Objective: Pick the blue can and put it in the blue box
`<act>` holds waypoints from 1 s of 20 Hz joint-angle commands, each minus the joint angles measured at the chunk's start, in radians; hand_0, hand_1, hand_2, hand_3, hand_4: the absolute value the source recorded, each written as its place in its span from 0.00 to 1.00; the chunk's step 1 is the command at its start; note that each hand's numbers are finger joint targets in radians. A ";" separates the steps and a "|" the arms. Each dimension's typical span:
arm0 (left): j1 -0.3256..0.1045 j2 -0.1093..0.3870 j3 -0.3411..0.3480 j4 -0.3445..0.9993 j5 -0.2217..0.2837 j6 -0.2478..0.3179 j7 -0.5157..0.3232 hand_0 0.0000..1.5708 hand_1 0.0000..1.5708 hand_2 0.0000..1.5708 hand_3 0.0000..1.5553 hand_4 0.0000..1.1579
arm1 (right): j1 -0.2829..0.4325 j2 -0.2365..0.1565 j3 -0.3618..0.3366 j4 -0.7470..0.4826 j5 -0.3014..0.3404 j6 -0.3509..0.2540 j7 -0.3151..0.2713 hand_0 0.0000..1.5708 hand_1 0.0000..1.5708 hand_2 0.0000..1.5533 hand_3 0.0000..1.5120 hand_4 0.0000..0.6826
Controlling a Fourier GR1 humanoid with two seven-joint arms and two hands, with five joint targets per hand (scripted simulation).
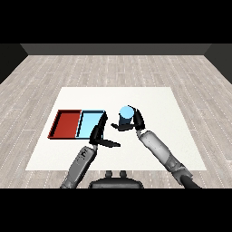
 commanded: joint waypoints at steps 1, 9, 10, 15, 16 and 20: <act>-0.051 -0.001 -0.009 0.028 0.016 0.018 0.027 0.00 0.00 0.00 0.00 0.00 | 0.000 0.017 -0.071 -0.023 0.060 0.070 0.063 0.92 0.92 0.92 0.91 0.86; -0.084 -0.001 0.020 0.118 0.052 -0.011 -0.020 0.00 0.00 0.00 0.00 0.00 | -0.007 0.121 -0.122 0.038 0.147 0.164 0.073 0.94 0.94 0.94 0.92 0.85; -0.074 -0.001 -0.047 0.106 0.016 0.083 0.007 0.00 0.00 0.00 0.00 0.00 | 0.100 0.086 -0.082 -0.112 0.179 0.138 0.096 0.94 0.94 0.94 0.92 0.86; -0.084 -0.001 -0.060 0.120 0.032 0.088 0.017 0.00 0.00 0.00 0.00 0.00 | 0.059 0.136 -0.133 -0.070 0.241 0.190 0.103 0.94 0.94 0.93 0.91 0.88; -0.137 -0.001 0.011 0.205 0.050 0.033 -0.010 0.00 0.00 0.00 0.00 0.00 | 0.087 0.189 -0.117 -0.028 0.259 0.176 0.055 0.95 0.95 0.94 0.92 0.86; -0.162 -0.001 -0.042 0.342 0.098 0.079 -0.118 0.00 0.00 0.00 0.00 0.00 | 0.091 0.194 -0.136 -0.103 0.292 0.198 0.118 0.94 0.94 0.93 0.92 0.86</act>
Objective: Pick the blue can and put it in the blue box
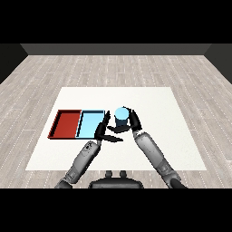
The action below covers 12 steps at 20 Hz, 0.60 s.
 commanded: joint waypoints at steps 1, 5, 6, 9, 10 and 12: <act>-0.002 0.000 -0.024 -0.011 -0.015 0.018 0.032 0.00 0.00 0.00 0.00 0.00 | -0.037 0.054 -0.011 -0.008 0.067 0.024 0.068 0.94 0.94 0.93 0.92 0.86; 0.014 0.000 0.007 0.019 -0.006 -0.010 -0.004 0.00 0.00 0.00 0.00 0.00 | -0.036 0.078 -0.052 0.073 0.055 0.056 -0.013 0.95 0.95 0.94 0.92 0.84; 0.052 0.000 -0.037 -0.046 -0.022 0.028 0.027 0.00 0.00 0.00 0.00 0.00 | -0.050 0.061 -0.104 0.059 0.043 0.107 -0.006 0.95 0.95 0.94 0.91 0.83; -0.030 0.000 -0.043 -0.020 0.027 0.054 0.053 0.00 0.00 0.00 0.00 0.00 | 0.074 0.073 -0.021 -0.045 0.098 0.070 0.004 0.95 0.95 0.94 0.91 0.81; -0.065 0.000 -0.066 0.013 0.038 0.065 0.061 0.00 0.00 0.00 0.00 0.00 | 0.034 0.080 0.020 -0.054 0.107 0.018 0.039 0.95 0.95 0.94 0.91 0.81; -0.024 0.000 -0.068 0.057 0.061 0.054 -0.040 0.00 0.00 0.00 0.00 0.00 | -0.040 0.080 -0.018 0.040 0.090 0.047 0.032 0.96 0.96 0.94 0.91 0.80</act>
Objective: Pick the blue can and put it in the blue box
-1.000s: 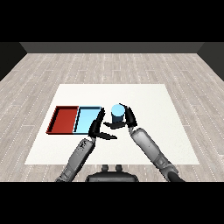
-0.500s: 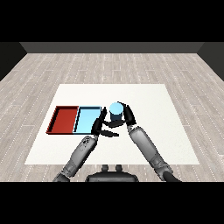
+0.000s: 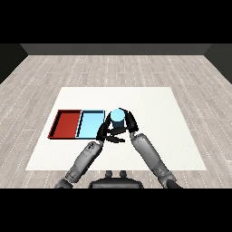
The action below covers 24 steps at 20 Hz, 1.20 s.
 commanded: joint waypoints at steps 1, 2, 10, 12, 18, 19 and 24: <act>-0.060 0.000 -0.032 0.091 0.073 0.030 -0.050 0.00 0.00 0.00 0.00 0.00 | 0.011 0.007 0.061 -0.047 0.011 -0.033 0.060 0.96 0.96 0.94 0.91 0.80; -0.091 0.000 0.019 0.081 0.059 -0.022 -0.004 0.00 0.00 0.00 0.00 0.00 | 0.052 -0.017 -0.013 -0.071 0.000 0.069 0.010 0.96 0.96 0.94 0.91 0.79; -0.074 0.000 -0.045 0.116 0.127 -0.026 -0.109 0.00 0.00 0.00 0.00 0.00 | -0.117 0.007 0.097 0.116 -0.096 -0.097 -0.025 0.89 0.89 0.93 0.91 0.84; -0.142 0.000 -0.086 0.141 0.147 0.095 -0.079 0.00 0.00 0.00 0.00 0.00 | 0.043 0.007 0.120 -0.030 -0.031 -0.046 -0.022 0.95 0.95 0.94 0.92 0.84; -0.098 0.000 -0.037 0.142 0.155 0.089 -0.092 1.00 1.00 1.00 1.00 0.98 | 0.062 0.007 0.093 -0.100 -0.028 -0.024 0.019 0.97 0.97 0.94 0.91 0.83; -0.093 0.000 -0.035 0.085 0.132 0.090 -0.041 1.00 1.00 1.00 0.98 1.00 | 0.011 0.007 0.069 -0.021 -0.057 -0.005 -0.013 0.95 0.95 0.94 0.91 0.83; -0.111 0.000 -0.050 0.142 0.132 0.145 -0.110 1.00 1.00 1.00 0.95 0.99 | 0.037 0.008 0.061 -0.033 -0.060 -0.042 -0.015 0.96 0.96 0.94 0.91 0.82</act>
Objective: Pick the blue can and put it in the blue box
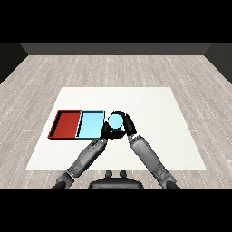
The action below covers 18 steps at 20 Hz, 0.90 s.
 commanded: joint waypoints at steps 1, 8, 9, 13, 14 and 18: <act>0.042 0.000 0.010 -0.061 -0.031 0.040 0.011 1.00 1.00 1.00 0.96 0.99 | -0.021 0.000 0.055 0.050 -0.044 -0.057 -0.022 0.95 0.95 0.93 0.91 0.82; 0.024 0.000 0.023 -0.023 -0.020 0.062 -0.042 1.00 1.00 1.00 0.96 0.97 | 0.000 0.000 -0.016 0.035 -0.069 0.021 -0.022 0.00 0.00 0.00 0.00 0.00; 0.025 0.000 0.024 -0.023 -0.020 0.061 -0.042 1.00 1.00 1.00 0.96 0.97 | 0.000 0.000 -0.017 0.034 -0.068 0.023 -0.022 0.00 0.00 0.00 0.00 0.00; 0.056 0.000 0.038 -0.083 -0.081 0.051 -0.005 1.00 1.00 1.00 0.96 0.97 | -0.005 0.000 0.013 0.028 -0.087 -0.011 -0.020 0.00 0.00 0.00 0.00 0.00; 0.023 0.000 0.028 0.005 -0.018 0.073 -0.083 1.00 1.00 1.00 0.96 0.97 | 0.021 0.000 -0.005 0.009 -0.051 0.035 -0.019 0.00 0.00 0.00 0.00 0.00; 0.031 0.001 0.007 -0.005 -0.024 0.093 -0.080 1.00 1.00 1.00 0.96 0.98 | -0.068 0.000 -0.040 0.091 -0.090 0.053 -0.038 0.00 0.00 0.00 0.00 0.00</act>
